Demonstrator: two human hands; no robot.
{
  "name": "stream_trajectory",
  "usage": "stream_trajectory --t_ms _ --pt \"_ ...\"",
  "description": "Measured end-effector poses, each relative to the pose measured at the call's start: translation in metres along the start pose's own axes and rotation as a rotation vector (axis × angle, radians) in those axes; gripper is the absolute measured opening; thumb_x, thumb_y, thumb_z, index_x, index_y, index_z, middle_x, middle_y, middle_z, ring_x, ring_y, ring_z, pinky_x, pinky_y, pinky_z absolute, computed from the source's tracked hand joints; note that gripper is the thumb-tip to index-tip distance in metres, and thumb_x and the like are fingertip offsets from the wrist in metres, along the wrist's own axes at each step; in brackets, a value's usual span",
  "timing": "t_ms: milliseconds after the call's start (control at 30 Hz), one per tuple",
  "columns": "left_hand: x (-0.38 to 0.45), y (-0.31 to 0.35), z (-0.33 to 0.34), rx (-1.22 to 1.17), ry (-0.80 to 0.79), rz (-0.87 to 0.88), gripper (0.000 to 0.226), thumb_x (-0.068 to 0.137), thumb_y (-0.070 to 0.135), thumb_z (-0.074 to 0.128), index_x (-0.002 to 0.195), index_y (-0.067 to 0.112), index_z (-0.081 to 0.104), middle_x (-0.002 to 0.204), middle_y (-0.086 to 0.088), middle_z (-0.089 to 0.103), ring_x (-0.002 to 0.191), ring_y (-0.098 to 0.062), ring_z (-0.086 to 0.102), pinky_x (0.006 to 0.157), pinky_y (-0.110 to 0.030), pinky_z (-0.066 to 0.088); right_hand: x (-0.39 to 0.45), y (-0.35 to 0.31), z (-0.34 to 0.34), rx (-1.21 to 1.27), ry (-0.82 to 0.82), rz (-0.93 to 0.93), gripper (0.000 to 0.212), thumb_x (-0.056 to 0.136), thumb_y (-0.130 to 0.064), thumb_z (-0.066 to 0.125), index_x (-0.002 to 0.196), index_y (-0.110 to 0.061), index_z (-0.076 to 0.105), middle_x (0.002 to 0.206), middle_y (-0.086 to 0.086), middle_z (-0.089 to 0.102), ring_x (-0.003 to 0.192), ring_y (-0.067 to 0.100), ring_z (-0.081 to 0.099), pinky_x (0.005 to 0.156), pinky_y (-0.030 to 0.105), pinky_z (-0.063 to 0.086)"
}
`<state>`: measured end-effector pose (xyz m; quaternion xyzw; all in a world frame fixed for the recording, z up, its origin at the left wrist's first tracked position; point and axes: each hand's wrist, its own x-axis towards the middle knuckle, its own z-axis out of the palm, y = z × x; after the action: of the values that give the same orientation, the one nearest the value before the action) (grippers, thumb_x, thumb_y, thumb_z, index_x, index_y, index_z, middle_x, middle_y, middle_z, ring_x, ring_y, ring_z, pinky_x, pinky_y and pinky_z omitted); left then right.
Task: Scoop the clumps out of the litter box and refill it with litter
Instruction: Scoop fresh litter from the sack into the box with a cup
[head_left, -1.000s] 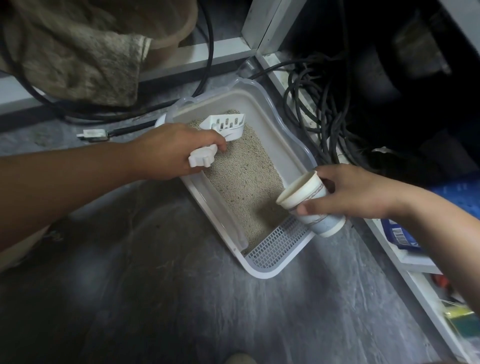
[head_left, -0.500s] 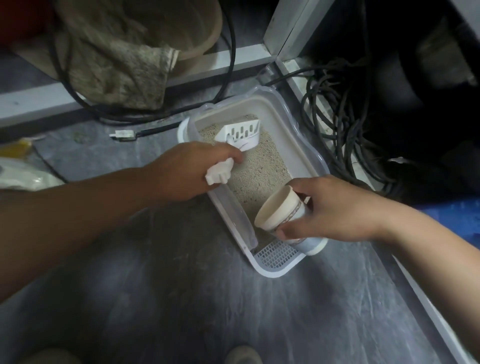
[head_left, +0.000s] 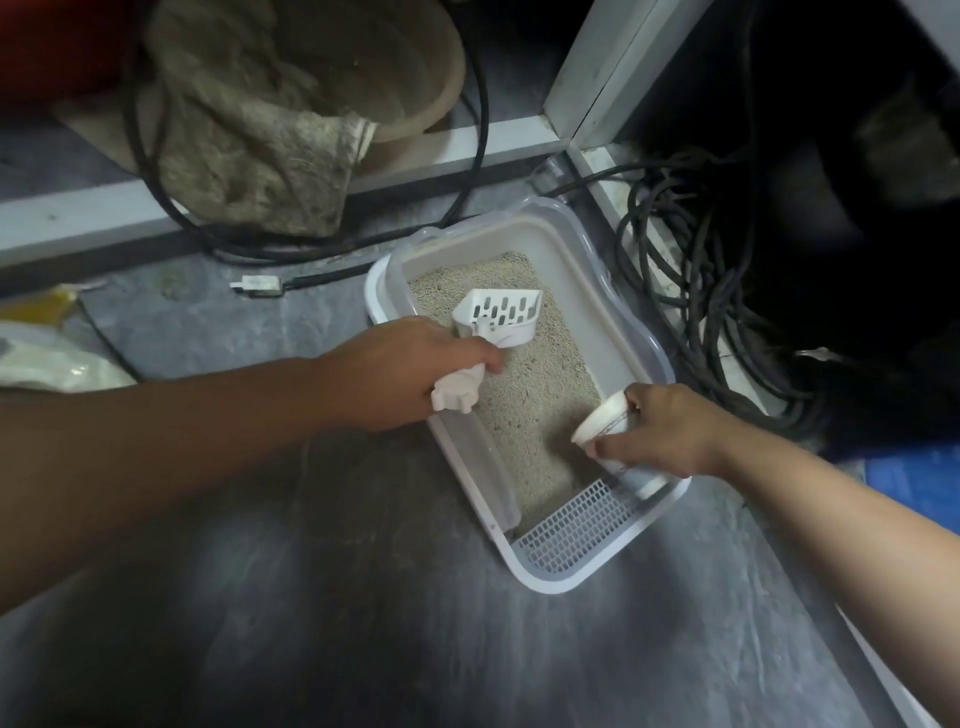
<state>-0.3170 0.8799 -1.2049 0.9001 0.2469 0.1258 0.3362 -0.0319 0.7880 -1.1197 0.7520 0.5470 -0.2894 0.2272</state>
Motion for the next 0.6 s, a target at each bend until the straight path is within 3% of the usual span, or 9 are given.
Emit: stream_trajectory --t_ms 167,333,433,600 --pt "0.002 -0.001 0.003 -0.025 0.044 0.019 0.048 0.085 0.021 0.064 0.128 0.039 0.053 0.096 0.004 0.069 0.087 -0.018 0.065 0.077 -0.043 0.055 -0.006 -0.007 -0.013 0.041 -0.052 -0.03 0.052 0.068 -0.062 0.079 0.096 -0.021 0.062 0.087 0.002 0.067 0.076 0.018 0.068 0.062 0.032 0.057" --pt "0.004 0.001 -0.001 -0.038 0.03 0.039 0.043 0.085 0.036 0.05 0.127 0.038 0.053 0.092 0.008 0.068 0.085 -0.016 0.067 0.077 -0.042 0.055 -0.003 -0.007 -0.025 -0.041 0.032 -0.006 0.05 0.061 -0.069 0.077 0.085 -0.03 0.058 0.083 -0.006 0.067 0.072 0.011 0.065 0.063 0.03 0.053" --pt "0.003 -0.001 -0.002 -0.038 0.02 0.038 0.043 0.086 0.038 0.051 0.129 0.038 0.053 0.094 0.008 0.068 0.086 -0.016 0.067 0.078 -0.042 0.055 -0.005 -0.012 -0.023 0.029 -0.012 -0.007 0.049 0.061 -0.064 0.082 0.087 -0.027 0.062 0.08 -0.003 0.069 0.064 0.013 0.068 0.057 0.032 0.056" --pt "0.0 0.007 -0.007 -0.088 0.01 -0.032 0.042 0.088 0.036 0.062 0.129 0.038 0.051 0.098 0.007 0.066 0.09 -0.014 0.065 0.077 -0.042 0.055 -0.009 -0.014 -0.034 0.149 0.125 -0.006 0.051 0.063 -0.061 0.082 0.093 -0.026 0.062 0.087 -0.004 0.069 0.08 0.012 0.066 0.073 0.034 0.056"
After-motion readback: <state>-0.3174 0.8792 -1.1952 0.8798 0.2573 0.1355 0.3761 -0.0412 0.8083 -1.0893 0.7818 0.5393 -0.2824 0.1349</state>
